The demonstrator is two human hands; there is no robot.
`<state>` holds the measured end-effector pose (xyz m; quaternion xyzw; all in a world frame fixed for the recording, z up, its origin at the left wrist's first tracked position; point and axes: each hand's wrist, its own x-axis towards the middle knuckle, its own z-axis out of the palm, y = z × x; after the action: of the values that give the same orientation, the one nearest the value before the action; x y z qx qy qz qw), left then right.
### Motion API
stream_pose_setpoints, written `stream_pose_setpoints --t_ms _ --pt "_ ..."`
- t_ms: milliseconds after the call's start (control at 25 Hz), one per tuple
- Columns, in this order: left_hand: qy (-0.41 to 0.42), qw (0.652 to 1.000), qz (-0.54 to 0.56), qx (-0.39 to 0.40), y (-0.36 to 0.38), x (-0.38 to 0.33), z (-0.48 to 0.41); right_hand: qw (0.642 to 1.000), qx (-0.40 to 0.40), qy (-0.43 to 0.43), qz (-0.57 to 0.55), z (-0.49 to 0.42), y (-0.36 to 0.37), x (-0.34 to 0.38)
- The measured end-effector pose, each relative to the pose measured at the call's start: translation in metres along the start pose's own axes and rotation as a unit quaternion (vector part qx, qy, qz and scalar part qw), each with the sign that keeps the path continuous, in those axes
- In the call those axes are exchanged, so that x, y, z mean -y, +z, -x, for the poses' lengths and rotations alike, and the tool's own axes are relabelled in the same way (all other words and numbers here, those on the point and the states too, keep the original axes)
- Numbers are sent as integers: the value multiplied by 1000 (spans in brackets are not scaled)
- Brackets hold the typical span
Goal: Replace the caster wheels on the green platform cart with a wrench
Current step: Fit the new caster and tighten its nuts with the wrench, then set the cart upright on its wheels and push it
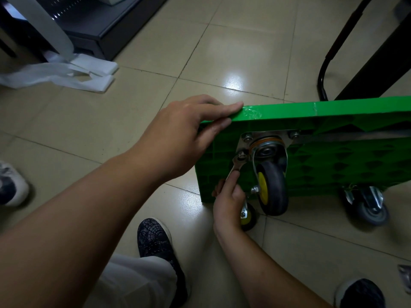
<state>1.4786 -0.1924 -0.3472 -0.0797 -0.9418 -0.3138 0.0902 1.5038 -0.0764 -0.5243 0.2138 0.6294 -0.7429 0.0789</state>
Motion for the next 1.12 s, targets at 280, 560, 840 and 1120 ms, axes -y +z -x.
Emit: stream_pose_setpoints --t_ms 280,560,840,1120 --pt "-17 1000 -6 3 -4 -3 -5 990 38 97 -97 23 19 16" --pt "-25 1000 4 -17 -4 3 -5 986 76 101 -105 28 24 18" --pt "-3 1000 -17 -3 -5 1 -3 988 89 87 95 28 -16 6" --pt "4 1000 -24 5 -3 0 0 803 123 -20 583 7 -137 -49"
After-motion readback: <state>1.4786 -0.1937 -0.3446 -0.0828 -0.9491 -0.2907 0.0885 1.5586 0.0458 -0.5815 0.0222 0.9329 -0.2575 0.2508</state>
